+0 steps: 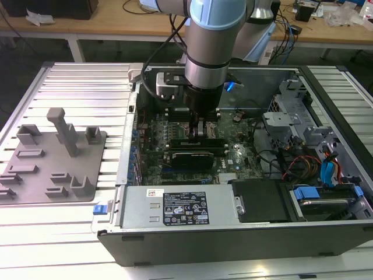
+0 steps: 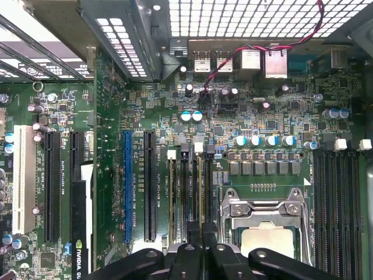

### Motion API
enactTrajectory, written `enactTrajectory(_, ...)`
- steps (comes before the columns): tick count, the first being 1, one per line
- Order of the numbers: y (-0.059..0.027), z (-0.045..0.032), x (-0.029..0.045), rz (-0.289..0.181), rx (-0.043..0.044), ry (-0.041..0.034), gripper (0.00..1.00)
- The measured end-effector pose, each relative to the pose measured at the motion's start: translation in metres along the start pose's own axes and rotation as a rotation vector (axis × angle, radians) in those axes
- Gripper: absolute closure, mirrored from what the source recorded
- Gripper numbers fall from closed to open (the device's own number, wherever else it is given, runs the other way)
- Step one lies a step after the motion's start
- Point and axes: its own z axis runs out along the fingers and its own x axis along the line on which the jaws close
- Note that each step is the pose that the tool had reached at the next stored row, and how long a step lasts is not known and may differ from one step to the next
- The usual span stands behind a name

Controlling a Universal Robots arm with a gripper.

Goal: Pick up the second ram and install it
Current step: 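Insert the second ram into the second slot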

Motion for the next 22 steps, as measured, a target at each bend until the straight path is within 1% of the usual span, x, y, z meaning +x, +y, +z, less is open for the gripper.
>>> enactTrajectory(2, 0.0000, 0.0003, 0.0000, 0.000, 0.0001, -0.0001, 0.91)
enactTrajectory(5, -0.0001, 0.0032, 0.0000, 0.000, 0.0006, -0.0001, 0.91)
enactTrajectory(16, -0.0002, 0.0070, 0.0001, 0.000, 0.0007, 0.0001, 0.91)
enactTrajectory(18, -0.0002, 0.0071, 0.0001, 0.000, 0.0006, 0.0000, 0.89)
enactTrajectory(19, -0.0002, 0.0071, 0.0001, 0.000, 0.0006, 0.0000, 0.83)
enactTrajectory(20, -0.0002, 0.0061, 0.0000, 0.000, 0.0007, -0.0002, 0.83)
enactTrajectory(22, 0.0004, -0.0072, -0.0001, 0.000, 0.0007, -0.0001, 0.83)
